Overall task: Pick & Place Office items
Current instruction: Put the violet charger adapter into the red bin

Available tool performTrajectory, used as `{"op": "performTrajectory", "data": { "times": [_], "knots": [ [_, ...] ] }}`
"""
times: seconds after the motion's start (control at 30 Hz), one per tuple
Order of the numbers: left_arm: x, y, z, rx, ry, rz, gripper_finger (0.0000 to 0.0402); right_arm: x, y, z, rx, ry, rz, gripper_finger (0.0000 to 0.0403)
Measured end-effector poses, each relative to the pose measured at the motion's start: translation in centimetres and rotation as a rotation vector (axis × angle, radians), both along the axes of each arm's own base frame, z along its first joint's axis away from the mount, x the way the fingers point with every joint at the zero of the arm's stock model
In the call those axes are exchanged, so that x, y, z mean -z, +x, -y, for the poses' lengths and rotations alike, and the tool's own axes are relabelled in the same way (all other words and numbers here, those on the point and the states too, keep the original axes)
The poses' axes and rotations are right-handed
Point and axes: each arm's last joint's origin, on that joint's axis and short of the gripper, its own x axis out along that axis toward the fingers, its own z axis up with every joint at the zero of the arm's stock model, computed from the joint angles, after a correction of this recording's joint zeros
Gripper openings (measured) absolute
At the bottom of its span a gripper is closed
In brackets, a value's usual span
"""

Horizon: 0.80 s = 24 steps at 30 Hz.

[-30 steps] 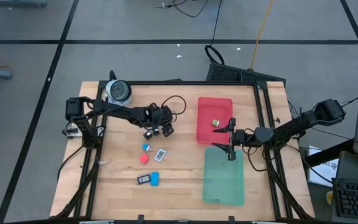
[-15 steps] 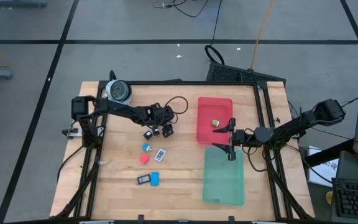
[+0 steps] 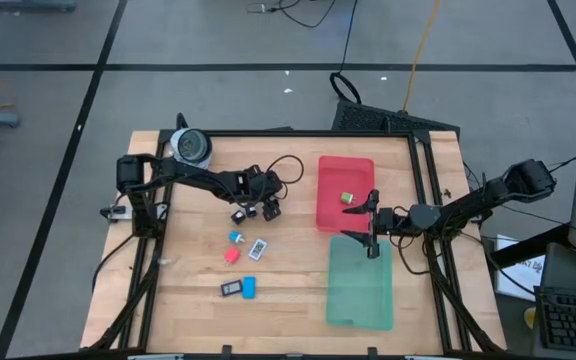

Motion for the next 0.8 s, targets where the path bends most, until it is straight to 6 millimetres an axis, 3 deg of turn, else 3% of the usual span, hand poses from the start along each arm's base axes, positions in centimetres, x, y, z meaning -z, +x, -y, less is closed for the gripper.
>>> {"op": "performTrajectory", "data": {
  "times": [0.27, 0.67, 0.8],
  "knots": [
    [0.15, -0.22, 0.06, -0.005, -0.013, -0.025, 0.0286, 0.0, 0.0, 0.0, 0.0, -0.002, 0.0, 0.0253],
    [0.29, -0.23, 0.23, -0.008, -0.057, -0.014, 0.0141, 0.0, 0.0, 0.0, 0.0, -0.002, 0.0, 0.0253],
    [0.28, -0.17, 0.48, 0.033, -0.026, -0.031, 0.0132, 0.01, 0.0, 0.0, 0.0, -0.002, -0.001, 0.0253]
  ]
}}
